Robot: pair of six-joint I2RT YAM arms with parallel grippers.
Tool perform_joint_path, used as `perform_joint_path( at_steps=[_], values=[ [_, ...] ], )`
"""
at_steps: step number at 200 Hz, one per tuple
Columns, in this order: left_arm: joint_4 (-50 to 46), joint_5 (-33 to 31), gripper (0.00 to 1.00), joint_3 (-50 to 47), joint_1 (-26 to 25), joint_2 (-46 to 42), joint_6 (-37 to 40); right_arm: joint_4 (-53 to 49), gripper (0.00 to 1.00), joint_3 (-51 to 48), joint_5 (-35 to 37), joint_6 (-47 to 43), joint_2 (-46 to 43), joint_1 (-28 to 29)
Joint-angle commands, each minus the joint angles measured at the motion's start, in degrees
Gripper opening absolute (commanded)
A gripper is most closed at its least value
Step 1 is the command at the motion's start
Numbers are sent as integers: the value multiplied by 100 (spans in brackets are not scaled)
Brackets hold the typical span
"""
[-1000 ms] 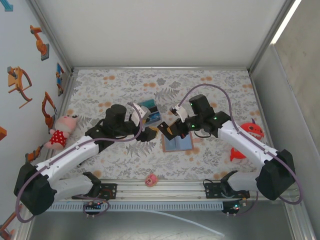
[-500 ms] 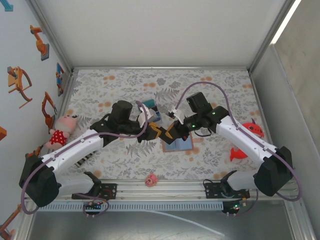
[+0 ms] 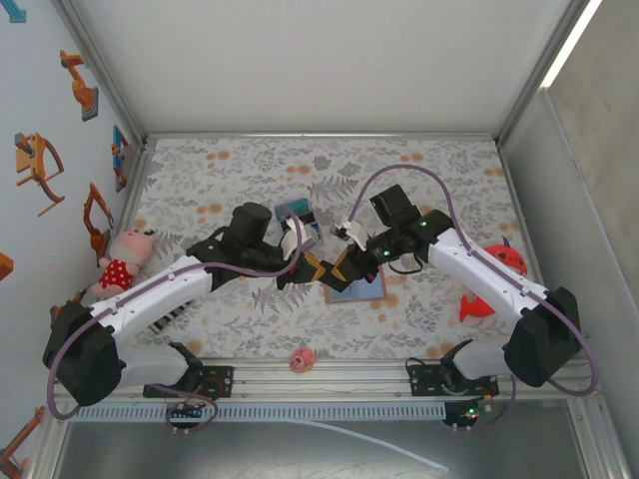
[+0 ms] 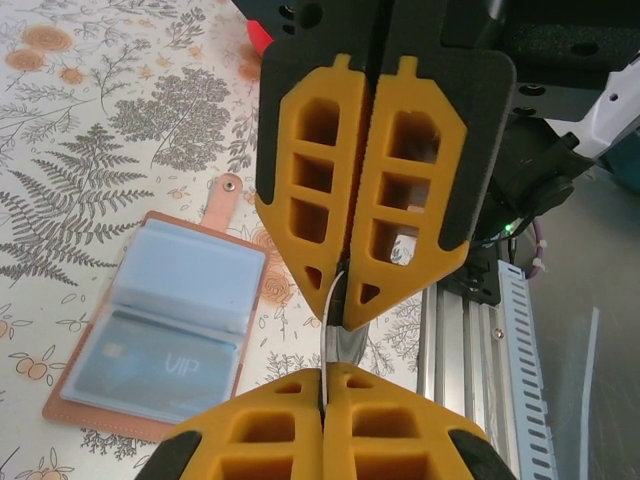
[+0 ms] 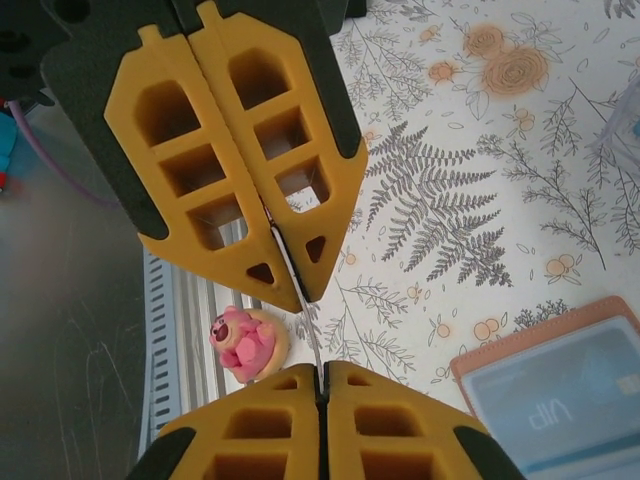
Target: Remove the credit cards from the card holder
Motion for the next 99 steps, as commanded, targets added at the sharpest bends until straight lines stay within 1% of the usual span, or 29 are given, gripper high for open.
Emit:
perform_joint_path(
  at_steps=[1, 11, 29, 50, 75, 99],
  values=[
    [64, 74, 0, 35, -72, -119, 36, 341, 24, -32, 148, 160, -301, 45],
    [178, -46, 0, -63, -70, -244, -21, 463, 34, -146, 362, 290, -439, 44],
    [475, -321, 0, -295, -45, -528, -186, 821, 42, -384, 789, 601, -728, 27],
    [1013, -686, 0, -648, -25, -932, -484, 1329, 46, -739, 1253, 1051, -1106, 0],
    [1818, -1203, 0, -1153, -18, -1396, -994, 2113, 50, -1190, 1596, 1727, -1511, -22],
    [2665, -1768, 0, -1622, -17, -1787, -1529, 3201, 55, -1703, 1465, 2500, -1778, -26]
  ],
)
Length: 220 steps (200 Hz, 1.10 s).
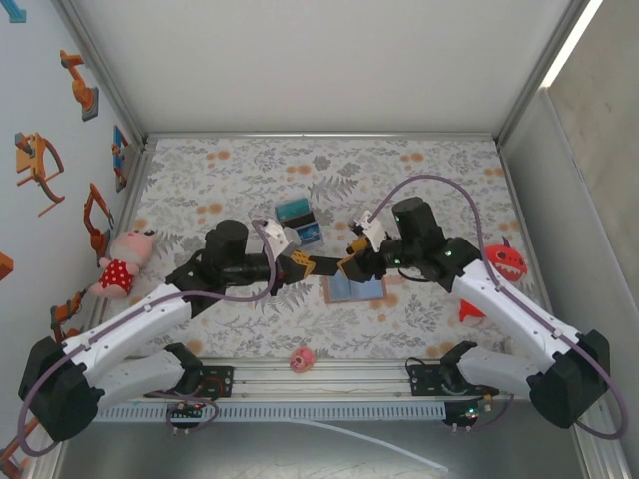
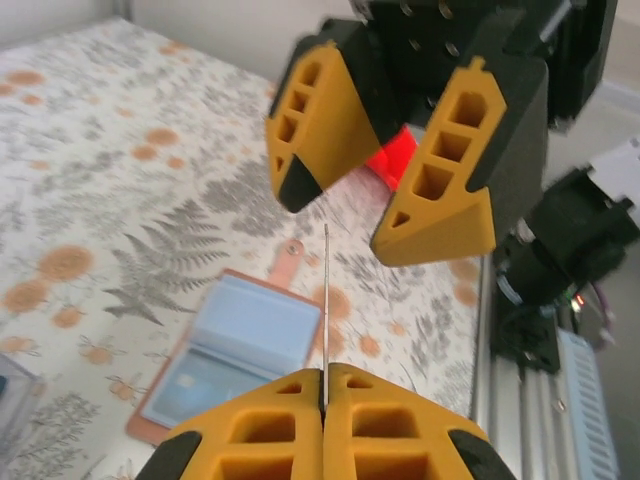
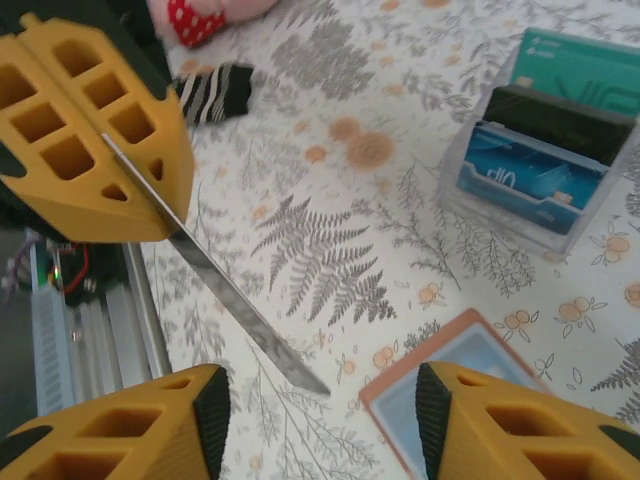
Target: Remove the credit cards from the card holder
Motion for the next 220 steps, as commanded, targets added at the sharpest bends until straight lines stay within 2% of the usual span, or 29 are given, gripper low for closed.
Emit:
perform_joint_path(
  at_steps=[1, 27, 58, 77, 97, 130, 145, 172, 193, 205, 220],
  values=[
    [1182, -700, 0, -385, 18, -342, -726, 1355, 55, -432, 135, 1010, -253, -19],
    [1929, -1158, 0, -718, 22, -501, -1159, 2623, 56, -868, -53, 1777, -285, -18],
    [2571, -1113, 0, -797, 22, -418, -1568, 3940, 54, -1145, -425, 2455, -13, -20],
    [2892, -897, 0, -790, 21, -313, -1816, 4326, 53, -1115, -660, 2671, 188, -20],
    [3095, -724, 0, -788, 22, -263, -1980, 4588, 57, -1091, -803, 2812, 308, -15],
    [3143, -541, 0, -748, 14, -306, -2077, 4665, 54, -1085, -800, 2810, 216, -28],
    [3167, -477, 0, -727, 19, -304, -2106, 4687, 48, -1077, -862, 2809, 146, -28],
    [3255, -483, 0, -727, 28, -255, -2193, 4660, 20, -1068, -1069, 2755, 41, -28],
    [3263, -494, 0, -722, 57, -235, -2266, 4516, 6, -1059, -1183, 2631, -44, -28],
    [3153, -494, 12, -694, 82, -261, -2232, 4333, 0, -1030, -1200, 2521, -104, -28],
    [2813, -493, 27, -611, 115, -354, -2052, 4012, 0, -973, -1173, 2343, -184, -28]
  ],
)
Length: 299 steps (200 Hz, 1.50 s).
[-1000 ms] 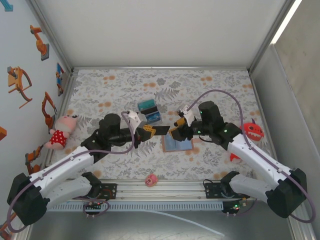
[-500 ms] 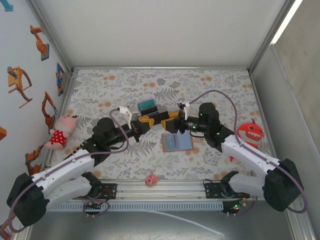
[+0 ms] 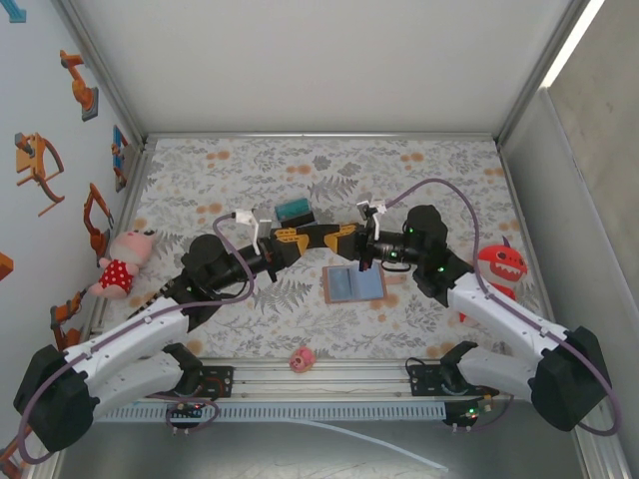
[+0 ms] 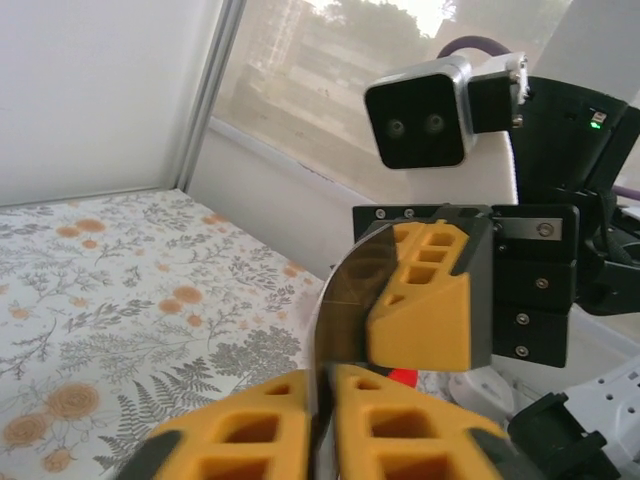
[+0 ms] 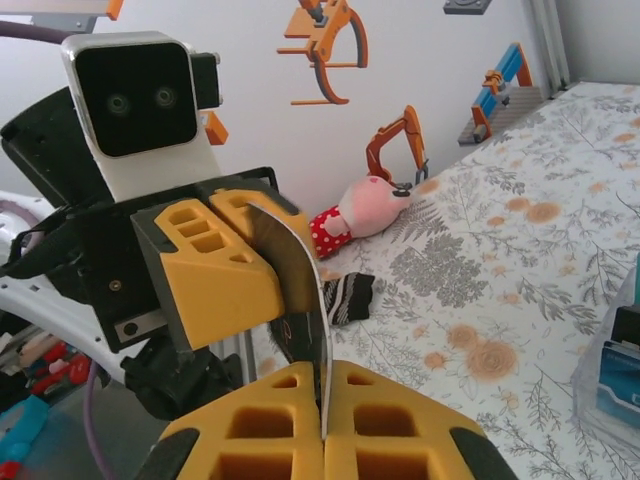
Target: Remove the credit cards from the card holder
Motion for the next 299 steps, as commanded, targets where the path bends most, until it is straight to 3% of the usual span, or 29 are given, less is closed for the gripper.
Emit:
perform_joint_path(
  at_steps=[1, 16, 41, 72, 106, 143, 179, 203, 249, 282, 299],
  values=[
    [-209, 147, 28, 177, 62, -128, 101, -365, 0, 138, -36, -304, -180, -20],
    [-782, 129, 46, 357, 89, -276, 446, -656, 0, 190, 4, -474, -280, -20],
    [-2080, 78, 51, 895, 85, -476, 1262, -1162, 0, 274, 89, -778, -410, -20],
    [-3755, 64, 52, 1769, 89, -327, 2253, -1595, 0, 379, 1, -996, -359, -20],
    [-5321, 361, 52, 2831, 80, 480, 2988, -1845, 0, 549, -371, -1137, -117, -20],
    [-5822, 1089, 51, 3420, 79, 1156, 3504, -2095, 0, 729, -620, -1337, 123, -20],
    [-6349, 1380, 48, 3855, 88, 1653, 3823, -2177, 0, 750, -741, -1415, 190, -20],
    [-6494, 1458, 41, 3951, 85, 1864, 3899, -2202, 0, 749, -820, -1429, 199, -20],
    [-6665, 1591, 39, 3961, 119, 2033, 3988, -2252, 0, 749, -828, -1448, 161, -20],
    [-6667, 1633, 6, 3926, 147, 2067, 3974, -2257, 0, 746, -813, -1458, 165, -20],
    [-6658, 1641, 0, 3910, 159, 2062, 3979, -2274, 2, 746, -772, -1463, 184, -20]
  ],
)
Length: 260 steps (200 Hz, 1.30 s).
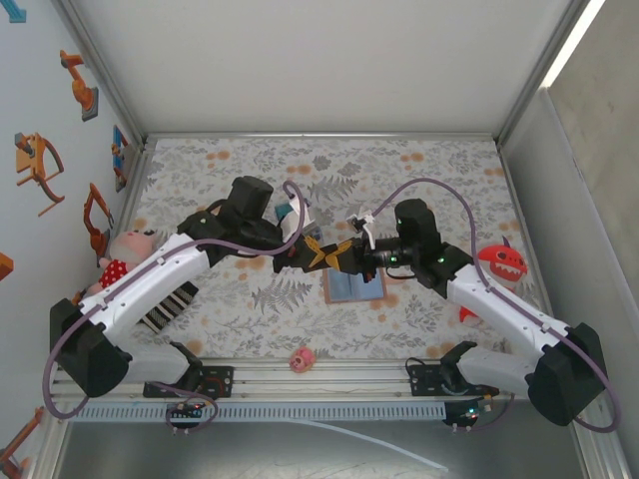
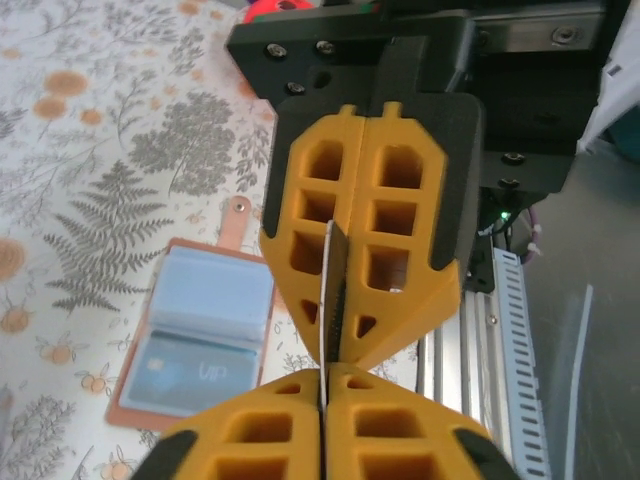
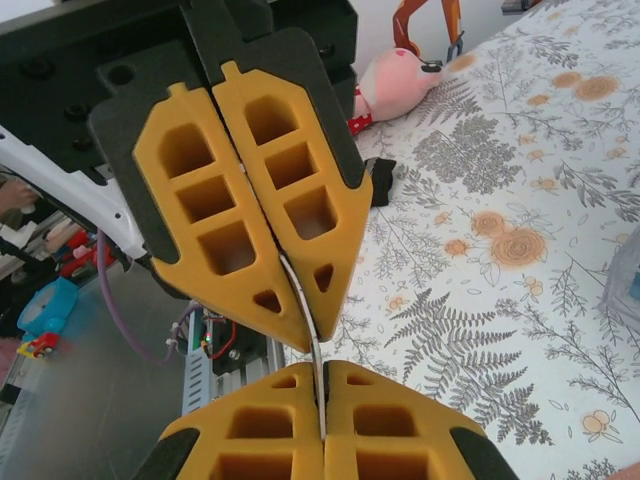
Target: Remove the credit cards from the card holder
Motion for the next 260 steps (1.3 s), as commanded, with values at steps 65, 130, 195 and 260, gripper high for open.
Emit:
perform_joint_path(
  at_steps=[65, 130, 195, 260],
  values=[
    [387, -340, 0, -200, 534, -200, 137, -722, 99, 275, 843, -341, -297, 9],
    [1012, -499, 0, 33, 1294, 706, 851, -1138, 99, 263, 1800, -390, -614, 9],
    [1179, -717, 0, 610, 1574, 1958, 1638, -1391, 99, 200, 2582, -269, -833, 9],
    [1662, -1077, 0, 739, 1574, 2666, 1729, -1411, 99, 201, 2847, -219, -861, 9]
  ],
)
